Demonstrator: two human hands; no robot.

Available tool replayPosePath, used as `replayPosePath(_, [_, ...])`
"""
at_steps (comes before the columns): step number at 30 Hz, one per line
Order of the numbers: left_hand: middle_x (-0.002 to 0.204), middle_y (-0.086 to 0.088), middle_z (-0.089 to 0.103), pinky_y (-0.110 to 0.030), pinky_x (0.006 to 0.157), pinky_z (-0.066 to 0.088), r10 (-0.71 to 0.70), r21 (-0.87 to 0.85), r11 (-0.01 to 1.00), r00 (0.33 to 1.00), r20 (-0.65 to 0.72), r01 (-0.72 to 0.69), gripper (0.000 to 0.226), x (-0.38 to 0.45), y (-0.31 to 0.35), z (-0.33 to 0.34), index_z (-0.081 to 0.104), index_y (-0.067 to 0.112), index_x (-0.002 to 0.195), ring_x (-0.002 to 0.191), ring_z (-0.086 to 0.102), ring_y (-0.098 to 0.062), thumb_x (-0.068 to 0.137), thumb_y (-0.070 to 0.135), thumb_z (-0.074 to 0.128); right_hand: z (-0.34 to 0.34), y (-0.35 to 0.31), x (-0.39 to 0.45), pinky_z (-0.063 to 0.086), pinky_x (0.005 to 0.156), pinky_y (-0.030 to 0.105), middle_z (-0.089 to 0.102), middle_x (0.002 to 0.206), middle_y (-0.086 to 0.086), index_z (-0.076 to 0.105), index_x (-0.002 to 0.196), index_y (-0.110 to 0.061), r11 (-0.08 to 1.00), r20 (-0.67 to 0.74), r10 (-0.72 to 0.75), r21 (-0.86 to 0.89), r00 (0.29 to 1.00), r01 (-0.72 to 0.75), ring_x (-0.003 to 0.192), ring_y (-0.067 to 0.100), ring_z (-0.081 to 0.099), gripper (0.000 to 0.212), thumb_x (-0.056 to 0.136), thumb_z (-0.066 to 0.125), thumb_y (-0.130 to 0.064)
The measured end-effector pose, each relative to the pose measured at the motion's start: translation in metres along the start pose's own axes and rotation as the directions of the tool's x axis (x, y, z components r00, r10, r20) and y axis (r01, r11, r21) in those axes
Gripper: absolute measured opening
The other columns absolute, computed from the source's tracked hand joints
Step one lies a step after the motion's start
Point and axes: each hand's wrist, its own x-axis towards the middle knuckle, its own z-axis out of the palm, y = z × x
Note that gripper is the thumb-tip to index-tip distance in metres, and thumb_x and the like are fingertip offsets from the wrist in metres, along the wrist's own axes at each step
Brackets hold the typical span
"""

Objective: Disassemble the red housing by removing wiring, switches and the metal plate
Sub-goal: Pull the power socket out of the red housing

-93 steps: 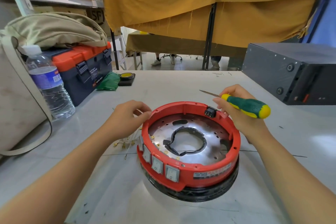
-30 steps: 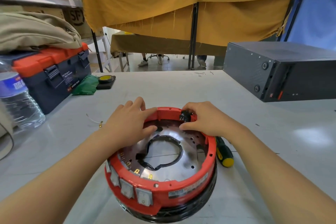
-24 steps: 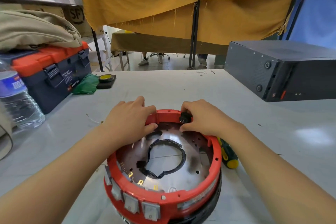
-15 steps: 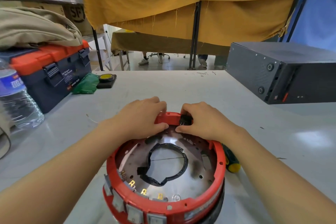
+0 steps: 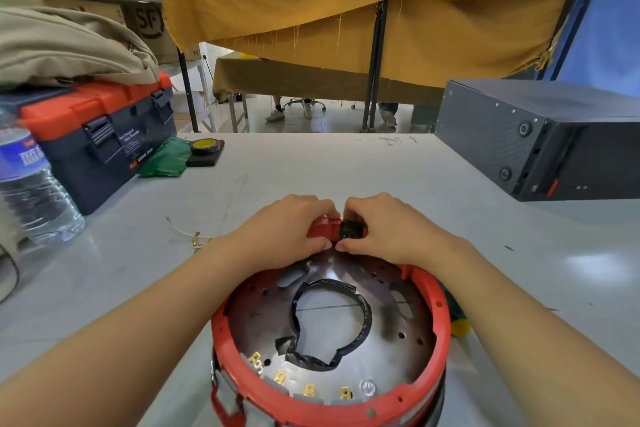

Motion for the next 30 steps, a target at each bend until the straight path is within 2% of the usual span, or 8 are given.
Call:
replayPosePath(3, [0.106, 0.000, 0.062, -0.039, 0.088, 0.045, -0.015, -0.077, 0.997, 0.997, -0.069, 0.010, 0.033, -0.001, -0.001, 0.005, 0.059, 0.023, 0.119, 0.100, 0.056, -0.018, 0.086, 0.025, 0.063, 0.003, -0.003, 0.005, 0.048, 0.067, 0.035, 0.052, 0.085, -0.004, 0.047, 0.089, -0.024, 0.999, 0.040, 0.041, 0.027, 0.998, -0.042, 0.080, 0.019, 0.055, 0.039, 0.076, 0.070, -0.053])
replayPosePath(6, [0.102, 0.001, 0.063, -0.039, 0.085, 0.045, -0.029, -0.096, 0.995, 0.995, -0.093, 0.020, 0.031, -0.001, -0.002, 0.008, 0.060, 0.024, 0.117, 0.096, 0.056, -0.018, 0.086, 0.021, 0.061, 0.006, -0.003, 0.007, 0.044, 0.065, 0.031, 0.052, 0.081, -0.006, 0.043, 0.079, -0.026, 0.988, 0.041, 0.068, 0.138, 0.997, -0.073, 0.075, 0.014, 0.051, 0.037, 0.076, 0.073, -0.048])
replayPosePath(10, [0.098, 0.002, 0.063, -0.037, 0.085, 0.045, -0.032, -0.140, 0.990, 0.994, -0.105, 0.017, 0.029, 0.000, -0.005, 0.008, 0.063, 0.024, 0.115, 0.093, 0.056, -0.017, 0.086, 0.020, 0.062, 0.007, -0.002, 0.003, 0.041, 0.061, 0.025, 0.053, 0.079, -0.009, 0.049, 0.083, -0.024, 0.980, -0.015, 0.049, 0.193, 0.999, -0.045, 0.072, 0.009, 0.050, 0.033, 0.076, 0.074, -0.044])
replayPosePath(12, [0.098, 0.003, 0.064, -0.037, 0.086, 0.046, -0.037, -0.155, 0.988, 0.993, -0.109, 0.020, 0.027, 0.000, -0.005, 0.008, 0.063, 0.025, 0.114, 0.093, 0.057, -0.016, 0.087, 0.020, 0.062, 0.006, -0.002, 0.001, 0.043, 0.063, 0.026, 0.053, 0.080, -0.008, 0.051, 0.086, -0.022, 0.979, -0.025, 0.045, 0.198, 0.999, -0.039, 0.075, 0.012, 0.052, 0.032, 0.076, 0.074, -0.042])
replayPosePath(17, [0.102, 0.001, 0.065, -0.037, 0.087, 0.045, -0.041, -0.160, 0.987, 0.992, -0.118, 0.022, 0.028, 0.000, -0.005, 0.009, 0.064, 0.024, 0.116, 0.094, 0.057, -0.017, 0.090, 0.015, 0.057, 0.006, -0.004, -0.001, 0.047, 0.070, 0.037, 0.051, 0.084, -0.004, 0.046, 0.092, -0.019, 0.993, 0.019, 0.049, 0.104, 0.999, -0.051, 0.081, 0.020, 0.053, 0.031, 0.078, 0.072, -0.028])
replayPosePath(24, [0.105, 0.000, 0.067, -0.033, 0.090, 0.044, -0.033, -0.173, 0.985, 0.991, -0.126, 0.011, 0.029, -0.001, -0.007, 0.009, 0.065, 0.023, 0.117, 0.098, 0.058, -0.017, 0.092, 0.012, 0.054, 0.009, -0.009, -0.002, 0.028, 0.052, 0.031, 0.044, 0.083, -0.002, 0.039, 0.093, -0.017, 0.995, -0.020, 0.023, -0.101, 1.000, -0.025, 0.074, 0.022, 0.045, 0.027, 0.084, 0.061, -0.030])
replayPosePath(30, [0.105, 0.002, 0.068, -0.027, 0.087, 0.042, -0.035, -0.203, 0.979, 0.990, -0.139, 0.006, 0.029, 0.000, -0.008, 0.010, 0.067, 0.021, 0.115, 0.097, 0.058, -0.016, 0.091, 0.010, 0.056, 0.006, -0.011, -0.004, 0.038, 0.060, 0.035, 0.053, 0.086, 0.003, 0.049, 0.100, -0.013, 0.993, -0.063, 0.043, -0.110, 0.997, -0.049, 0.080, 0.027, 0.054, 0.028, 0.083, 0.062, -0.031])
